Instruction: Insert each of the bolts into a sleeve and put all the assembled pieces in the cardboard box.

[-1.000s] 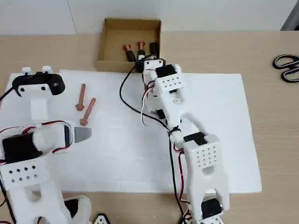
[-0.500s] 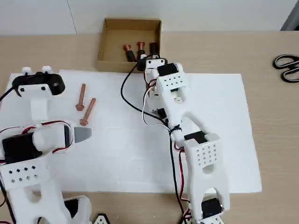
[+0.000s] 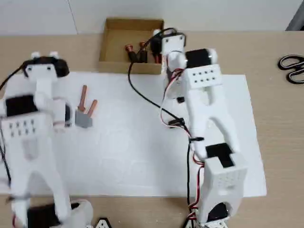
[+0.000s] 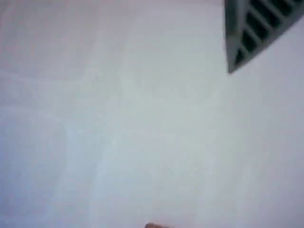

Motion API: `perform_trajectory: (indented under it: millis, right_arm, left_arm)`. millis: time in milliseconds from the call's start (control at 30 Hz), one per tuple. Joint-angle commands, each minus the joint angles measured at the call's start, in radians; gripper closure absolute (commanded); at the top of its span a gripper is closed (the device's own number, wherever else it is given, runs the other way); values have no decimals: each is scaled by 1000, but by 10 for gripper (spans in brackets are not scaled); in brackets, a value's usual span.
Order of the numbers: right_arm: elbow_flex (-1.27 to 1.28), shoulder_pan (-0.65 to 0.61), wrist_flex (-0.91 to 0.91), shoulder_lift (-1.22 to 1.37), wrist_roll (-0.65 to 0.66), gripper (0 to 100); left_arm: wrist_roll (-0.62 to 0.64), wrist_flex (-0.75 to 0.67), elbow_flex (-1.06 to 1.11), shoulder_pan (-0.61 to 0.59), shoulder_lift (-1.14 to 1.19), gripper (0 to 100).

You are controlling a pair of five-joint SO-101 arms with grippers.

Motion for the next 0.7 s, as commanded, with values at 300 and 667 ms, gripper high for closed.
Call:
perform_trajectory:
  millis: [300,667]
  right_arm:
    - [-40,45,35,-120,9,942]
    - [-40,41,35,-119,9,942]
  left_arm:
    - [-120,-61,-596,37,710,806]
    - [-173,-61,-966,38,1076,807]
